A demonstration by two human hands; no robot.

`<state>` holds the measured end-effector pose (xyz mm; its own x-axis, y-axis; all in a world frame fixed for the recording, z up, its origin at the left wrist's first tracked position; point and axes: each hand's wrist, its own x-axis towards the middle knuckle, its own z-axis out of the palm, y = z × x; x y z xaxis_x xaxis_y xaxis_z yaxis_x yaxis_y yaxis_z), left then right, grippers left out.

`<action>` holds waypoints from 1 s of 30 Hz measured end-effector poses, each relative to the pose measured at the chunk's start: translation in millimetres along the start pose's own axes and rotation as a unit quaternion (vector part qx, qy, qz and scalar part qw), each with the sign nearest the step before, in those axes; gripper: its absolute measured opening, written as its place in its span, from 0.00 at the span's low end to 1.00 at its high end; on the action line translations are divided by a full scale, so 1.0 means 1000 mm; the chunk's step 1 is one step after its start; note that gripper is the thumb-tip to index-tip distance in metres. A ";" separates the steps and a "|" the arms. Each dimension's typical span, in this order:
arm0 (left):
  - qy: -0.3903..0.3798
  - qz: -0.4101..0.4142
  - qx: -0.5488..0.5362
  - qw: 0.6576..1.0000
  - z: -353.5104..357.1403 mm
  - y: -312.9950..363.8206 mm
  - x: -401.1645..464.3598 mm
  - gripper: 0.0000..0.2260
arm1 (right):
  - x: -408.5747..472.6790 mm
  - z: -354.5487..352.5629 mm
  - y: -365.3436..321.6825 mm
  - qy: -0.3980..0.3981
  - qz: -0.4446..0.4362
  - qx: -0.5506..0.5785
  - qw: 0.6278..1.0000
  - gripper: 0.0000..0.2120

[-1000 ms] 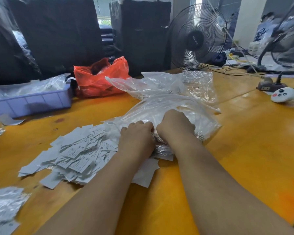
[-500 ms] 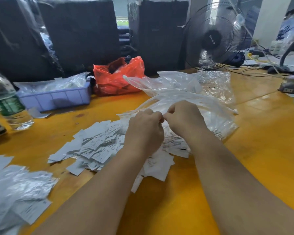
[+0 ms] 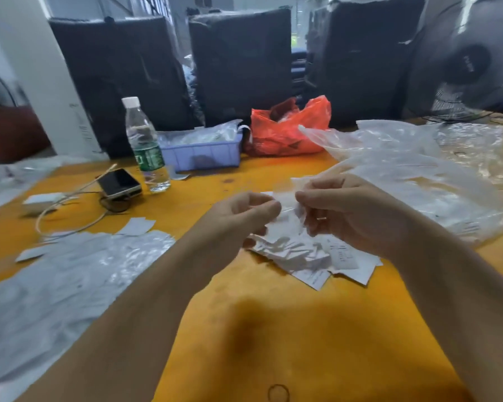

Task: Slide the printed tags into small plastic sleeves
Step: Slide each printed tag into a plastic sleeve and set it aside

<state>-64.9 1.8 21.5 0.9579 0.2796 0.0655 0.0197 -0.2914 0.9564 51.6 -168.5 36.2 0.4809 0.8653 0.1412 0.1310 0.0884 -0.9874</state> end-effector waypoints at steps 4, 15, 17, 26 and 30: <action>0.024 -0.004 -0.079 0.997 -0.002 -0.020 -0.015 0.03 | 0.002 0.015 0.007 -0.052 0.020 0.050 0.997 0.06; 0.116 -0.035 -0.020 0.992 -0.009 -0.043 -0.007 0.16 | 0.019 0.018 0.047 0.166 0.000 -0.274 0.947 0.02; 0.124 -0.028 -0.011 0.992 -0.005 -0.045 -0.008 0.17 | 0.021 0.021 0.053 0.184 -0.030 -0.371 0.910 0.01; 0.172 -0.017 -0.063 0.983 0.003 -0.044 -0.013 0.06 | 0.023 0.029 0.054 0.132 0.020 -0.574 0.808 0.12; 0.183 -0.010 -0.071 0.980 0.004 -0.044 -0.012 0.09 | 0.023 0.028 0.054 0.156 0.010 -0.555 0.817 0.09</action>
<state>-76.3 7.0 -22.4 0.7903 0.6009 0.1198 -0.0283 -0.1595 0.9868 45.6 -130.6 -15.5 0.6676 0.6777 0.3082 0.7426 -0.5766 -0.3408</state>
